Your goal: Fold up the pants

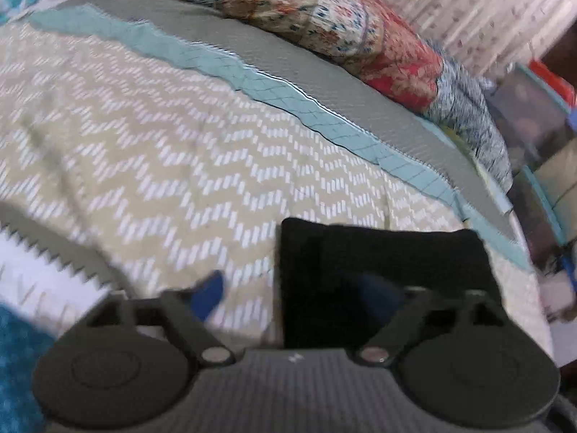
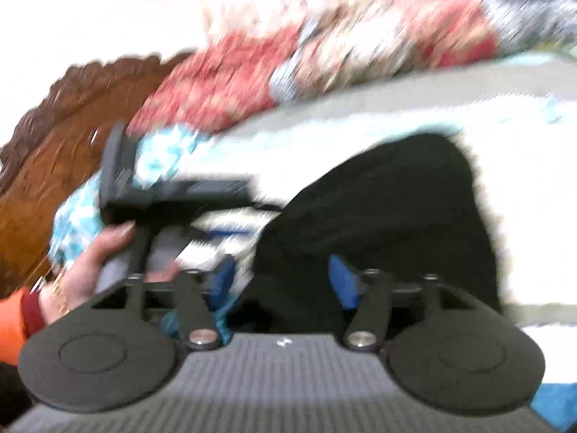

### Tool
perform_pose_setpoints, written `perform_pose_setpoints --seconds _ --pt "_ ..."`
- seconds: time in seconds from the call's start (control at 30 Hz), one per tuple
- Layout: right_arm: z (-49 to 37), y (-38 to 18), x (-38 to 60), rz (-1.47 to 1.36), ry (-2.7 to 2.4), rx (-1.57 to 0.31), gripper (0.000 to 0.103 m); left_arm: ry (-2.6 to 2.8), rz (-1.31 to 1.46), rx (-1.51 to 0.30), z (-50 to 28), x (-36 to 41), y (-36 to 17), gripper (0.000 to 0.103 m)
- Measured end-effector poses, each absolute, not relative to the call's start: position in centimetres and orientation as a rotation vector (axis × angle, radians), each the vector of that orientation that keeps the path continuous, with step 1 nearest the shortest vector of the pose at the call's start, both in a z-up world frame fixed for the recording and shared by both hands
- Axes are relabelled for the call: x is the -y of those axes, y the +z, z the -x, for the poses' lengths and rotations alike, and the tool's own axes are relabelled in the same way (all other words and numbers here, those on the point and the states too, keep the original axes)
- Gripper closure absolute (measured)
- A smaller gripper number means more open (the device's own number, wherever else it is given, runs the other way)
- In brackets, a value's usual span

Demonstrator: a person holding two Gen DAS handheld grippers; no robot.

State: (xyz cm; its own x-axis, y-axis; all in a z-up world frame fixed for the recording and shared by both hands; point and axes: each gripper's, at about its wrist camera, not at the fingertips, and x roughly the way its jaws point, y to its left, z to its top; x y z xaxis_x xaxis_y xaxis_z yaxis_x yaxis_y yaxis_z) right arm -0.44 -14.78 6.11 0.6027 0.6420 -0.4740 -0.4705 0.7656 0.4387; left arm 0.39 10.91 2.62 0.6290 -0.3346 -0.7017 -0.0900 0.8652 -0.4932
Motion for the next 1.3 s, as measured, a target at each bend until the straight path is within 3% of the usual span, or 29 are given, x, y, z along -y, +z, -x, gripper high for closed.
perform_pose_setpoints --seconds 0.03,0.07,0.27,0.53,0.77,1.3 --pt "0.7 6.5 16.5 -0.297 0.613 -0.62 0.014 -0.16 0.556 -0.896 0.1 -11.5 2.5 0.006" --pt "0.6 6.6 17.8 -0.311 0.574 -0.598 0.012 -0.176 0.585 -0.909 0.5 -11.7 2.3 0.003" --pt "-3.0 2.9 23.3 -0.554 0.498 -0.708 0.009 -0.264 0.636 -1.016 0.0 -9.8 0.2 0.0" --pt "-6.3 -2.2 21.9 -0.828 0.636 -0.884 0.007 -0.377 0.529 -1.045 -0.4 -6.6 -1.1 0.0" --pt "-5.0 -1.3 22.1 -0.796 0.651 -0.886 0.007 -0.323 0.371 -1.029 -0.6 -3.9 -0.5 0.0" --pt "-2.6 -1.7 20.6 -0.679 0.604 -0.812 0.004 -0.305 0.321 -1.009 0.6 -3.5 -0.7 0.0"
